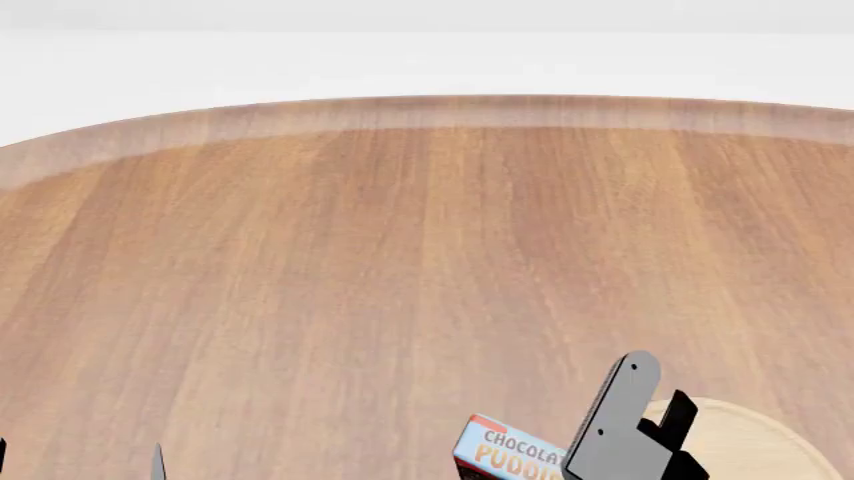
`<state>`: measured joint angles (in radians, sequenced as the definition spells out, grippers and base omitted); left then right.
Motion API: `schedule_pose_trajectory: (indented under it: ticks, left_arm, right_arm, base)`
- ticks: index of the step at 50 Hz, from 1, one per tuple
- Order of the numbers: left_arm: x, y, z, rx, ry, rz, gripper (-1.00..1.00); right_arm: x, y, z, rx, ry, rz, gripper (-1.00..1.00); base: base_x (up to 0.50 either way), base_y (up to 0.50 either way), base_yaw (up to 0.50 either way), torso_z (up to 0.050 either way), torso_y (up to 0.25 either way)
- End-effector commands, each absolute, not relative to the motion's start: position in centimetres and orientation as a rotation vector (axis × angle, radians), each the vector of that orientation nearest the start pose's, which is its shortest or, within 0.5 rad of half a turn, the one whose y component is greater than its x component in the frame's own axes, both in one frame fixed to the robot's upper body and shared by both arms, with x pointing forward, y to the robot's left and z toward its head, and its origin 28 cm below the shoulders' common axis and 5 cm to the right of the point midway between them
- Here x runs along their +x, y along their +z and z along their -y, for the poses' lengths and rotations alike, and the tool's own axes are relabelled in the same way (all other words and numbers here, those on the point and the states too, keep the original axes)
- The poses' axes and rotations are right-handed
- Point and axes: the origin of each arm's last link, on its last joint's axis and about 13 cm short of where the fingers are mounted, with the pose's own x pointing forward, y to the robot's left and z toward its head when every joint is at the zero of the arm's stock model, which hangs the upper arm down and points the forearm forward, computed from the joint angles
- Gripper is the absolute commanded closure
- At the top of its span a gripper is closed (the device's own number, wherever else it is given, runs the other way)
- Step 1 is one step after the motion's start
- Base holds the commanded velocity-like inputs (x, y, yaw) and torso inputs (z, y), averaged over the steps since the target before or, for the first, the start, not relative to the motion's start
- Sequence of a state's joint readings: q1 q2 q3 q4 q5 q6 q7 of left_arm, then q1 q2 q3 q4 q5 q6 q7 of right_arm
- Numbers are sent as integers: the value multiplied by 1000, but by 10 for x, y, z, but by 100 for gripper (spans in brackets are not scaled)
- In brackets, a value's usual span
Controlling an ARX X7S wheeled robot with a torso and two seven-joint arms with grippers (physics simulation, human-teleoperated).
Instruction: Put the chocolate pudding to the left of the plate.
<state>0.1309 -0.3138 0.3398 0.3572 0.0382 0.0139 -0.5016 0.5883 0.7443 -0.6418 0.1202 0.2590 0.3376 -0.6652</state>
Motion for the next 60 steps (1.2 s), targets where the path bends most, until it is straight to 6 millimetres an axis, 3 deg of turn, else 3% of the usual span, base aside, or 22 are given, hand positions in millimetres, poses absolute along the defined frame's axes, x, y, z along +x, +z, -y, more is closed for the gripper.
schedule_pose_trajectory:
  ticks: [1,17,42,60]
  left_arm:
    - [171,54,-198,199,95,245,-100]
    - [172,53,-198,195,93,242,-100]
    - [171,53,-198,193,92,244,-100]
    - [171,53,-198,189,90,242,-100]
  right_arm:
    - [310,102,209,-620,877,-391,100]
    - [329,90,213,-594,831,-427,100]
    - [333,54,223,-570,793,-515,100]
    - [333,45,230,-565,767,-548,100]
  base:
    - [0,0,0,0,0]
    - [0,0,0,0,0]
    - [0,0,0,0,0]
    - [0,0,0,0,0]
